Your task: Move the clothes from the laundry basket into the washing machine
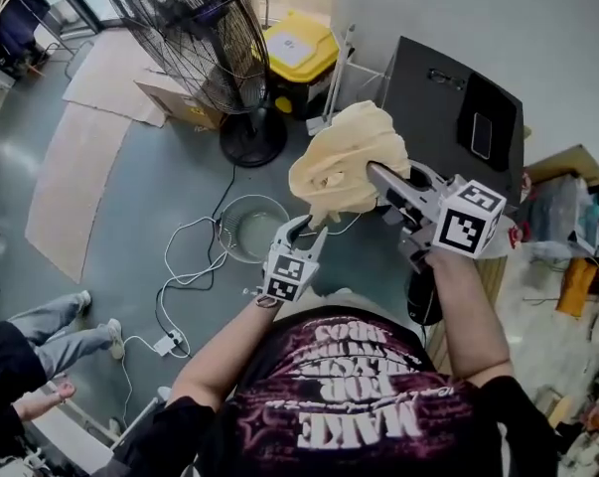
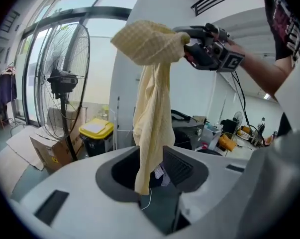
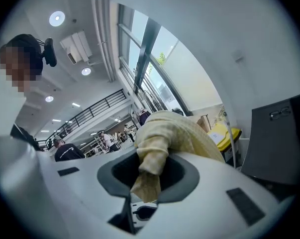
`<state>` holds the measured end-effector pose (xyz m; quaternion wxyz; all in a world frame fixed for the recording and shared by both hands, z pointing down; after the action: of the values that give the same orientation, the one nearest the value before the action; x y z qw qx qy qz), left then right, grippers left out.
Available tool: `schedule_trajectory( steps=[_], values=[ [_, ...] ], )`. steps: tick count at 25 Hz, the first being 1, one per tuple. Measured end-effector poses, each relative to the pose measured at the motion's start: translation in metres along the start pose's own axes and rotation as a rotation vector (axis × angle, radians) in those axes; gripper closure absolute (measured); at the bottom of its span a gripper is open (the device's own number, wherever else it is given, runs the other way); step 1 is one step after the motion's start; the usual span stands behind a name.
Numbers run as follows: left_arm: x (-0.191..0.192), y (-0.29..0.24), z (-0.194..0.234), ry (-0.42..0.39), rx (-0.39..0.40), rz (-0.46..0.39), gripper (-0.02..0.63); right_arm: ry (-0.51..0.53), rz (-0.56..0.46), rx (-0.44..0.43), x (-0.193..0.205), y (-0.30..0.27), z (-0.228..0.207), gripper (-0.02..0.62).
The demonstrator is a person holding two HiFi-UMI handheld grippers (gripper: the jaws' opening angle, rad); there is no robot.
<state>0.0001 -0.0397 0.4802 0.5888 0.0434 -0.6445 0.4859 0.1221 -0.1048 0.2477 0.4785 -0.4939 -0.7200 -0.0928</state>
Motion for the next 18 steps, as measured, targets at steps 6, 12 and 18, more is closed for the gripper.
schedule_trajectory(
  steps=[6,12,18],
  values=[
    [-0.001,-0.056,-0.031,-0.060,0.007,0.035,0.449,0.010,-0.054,-0.009,-0.018,0.047,0.009,0.511],
    [-0.012,-0.092,-0.051,-0.104,-0.035,0.047,0.449,0.004,-0.136,-0.067,-0.044,0.094,0.030,0.511],
    [-0.033,-0.105,-0.062,-0.048,-0.049,0.016,0.589,0.017,-0.190,-0.050,-0.048,0.137,0.027,0.511]
  ],
)
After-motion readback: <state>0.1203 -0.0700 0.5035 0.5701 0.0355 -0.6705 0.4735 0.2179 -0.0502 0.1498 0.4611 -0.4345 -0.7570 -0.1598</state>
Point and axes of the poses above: the fingertips, and each gripper's own axes: y backward along the fingers, z to its left, x out of its underside, the point moved 4 cm from there along y, backward along the fingers, and after that the axes turned 9 degrees about z, right-handed, at the moved point
